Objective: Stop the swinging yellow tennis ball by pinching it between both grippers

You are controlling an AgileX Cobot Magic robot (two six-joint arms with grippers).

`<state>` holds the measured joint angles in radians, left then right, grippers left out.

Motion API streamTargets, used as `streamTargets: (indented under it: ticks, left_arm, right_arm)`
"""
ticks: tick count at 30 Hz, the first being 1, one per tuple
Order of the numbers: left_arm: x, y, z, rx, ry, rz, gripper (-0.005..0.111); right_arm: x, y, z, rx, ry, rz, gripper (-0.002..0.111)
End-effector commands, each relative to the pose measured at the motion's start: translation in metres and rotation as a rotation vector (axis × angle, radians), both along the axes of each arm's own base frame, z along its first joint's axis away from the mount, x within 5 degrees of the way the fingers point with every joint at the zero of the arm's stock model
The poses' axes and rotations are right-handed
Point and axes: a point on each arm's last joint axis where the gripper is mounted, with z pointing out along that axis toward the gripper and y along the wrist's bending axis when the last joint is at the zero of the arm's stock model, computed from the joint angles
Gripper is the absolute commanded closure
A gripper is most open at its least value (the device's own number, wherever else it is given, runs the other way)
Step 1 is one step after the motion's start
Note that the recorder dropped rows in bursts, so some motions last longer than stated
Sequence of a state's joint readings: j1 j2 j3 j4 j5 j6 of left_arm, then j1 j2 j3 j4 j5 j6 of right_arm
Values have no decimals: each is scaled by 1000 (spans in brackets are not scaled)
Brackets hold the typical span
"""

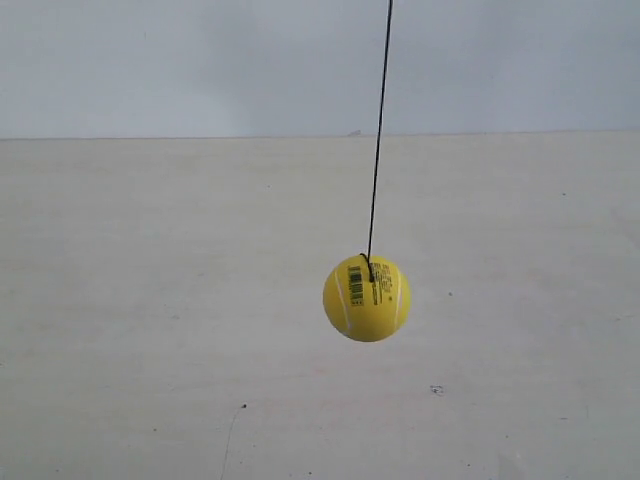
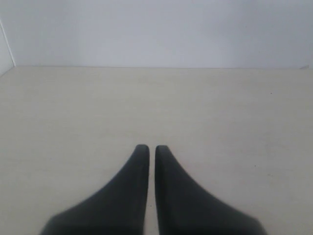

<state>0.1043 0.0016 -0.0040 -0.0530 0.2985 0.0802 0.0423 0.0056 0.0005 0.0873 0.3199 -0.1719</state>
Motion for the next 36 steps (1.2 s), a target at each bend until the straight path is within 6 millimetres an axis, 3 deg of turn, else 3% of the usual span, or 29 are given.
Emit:
streamTargets:
  ticks: [1, 36]
  left_arm:
    - [0, 0, -1, 6, 0, 3, 102]
    - [0, 0, -1, 6, 0, 3, 102]
  right_arm:
    - [-1, 0, -1, 27, 7, -11, 108]
    - [-1, 0, -1, 61, 12, -19, 108]
